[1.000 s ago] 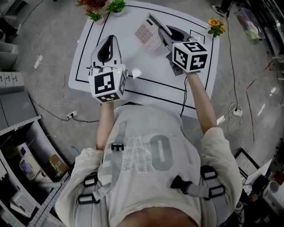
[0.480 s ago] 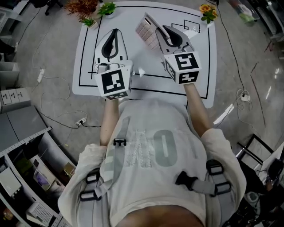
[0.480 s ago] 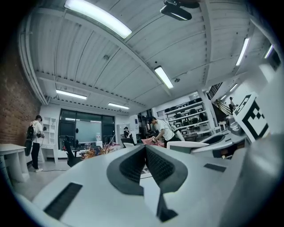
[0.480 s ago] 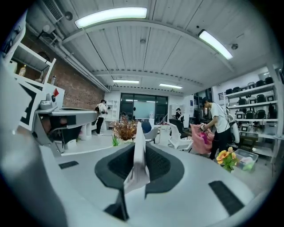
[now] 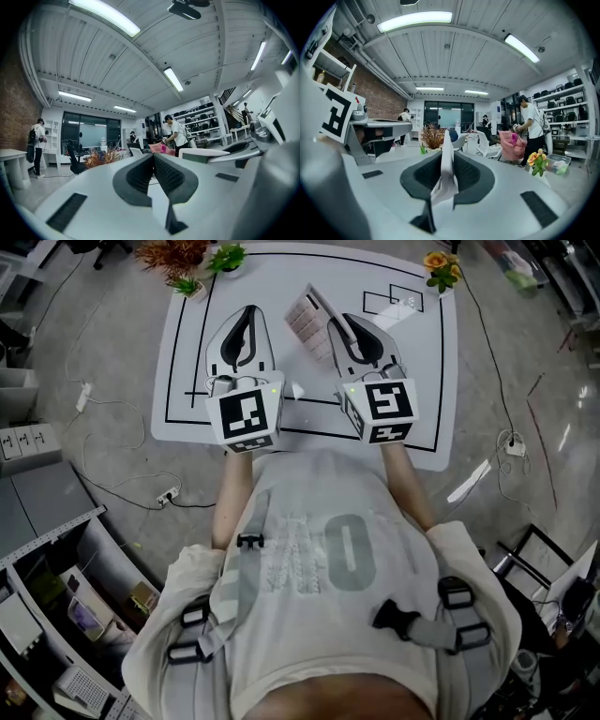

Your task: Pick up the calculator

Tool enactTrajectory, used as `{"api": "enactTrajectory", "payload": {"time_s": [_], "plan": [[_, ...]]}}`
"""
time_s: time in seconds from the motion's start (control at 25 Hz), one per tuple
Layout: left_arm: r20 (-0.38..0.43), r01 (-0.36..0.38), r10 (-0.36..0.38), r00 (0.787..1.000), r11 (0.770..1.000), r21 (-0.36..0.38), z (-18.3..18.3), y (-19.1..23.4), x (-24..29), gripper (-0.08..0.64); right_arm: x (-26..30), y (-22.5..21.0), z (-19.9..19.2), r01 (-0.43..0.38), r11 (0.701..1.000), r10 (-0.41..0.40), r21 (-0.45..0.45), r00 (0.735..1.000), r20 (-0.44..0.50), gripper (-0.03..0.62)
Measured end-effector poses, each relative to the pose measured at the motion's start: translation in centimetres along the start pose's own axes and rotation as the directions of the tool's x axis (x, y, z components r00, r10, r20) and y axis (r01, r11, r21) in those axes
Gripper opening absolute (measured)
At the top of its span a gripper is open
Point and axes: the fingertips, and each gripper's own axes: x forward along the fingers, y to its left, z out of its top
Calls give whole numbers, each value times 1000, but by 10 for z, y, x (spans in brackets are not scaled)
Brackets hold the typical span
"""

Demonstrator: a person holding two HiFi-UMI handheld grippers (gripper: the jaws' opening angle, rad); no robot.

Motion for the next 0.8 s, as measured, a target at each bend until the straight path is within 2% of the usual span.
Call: {"api": "enactTrajectory", "payload": {"time_s": [0.8], "plan": [[-29,-38,37,999,999,-14,-11,13,-12,21,-2,5,-3,-10,1000,10,-1,1000,-16,75]]}}
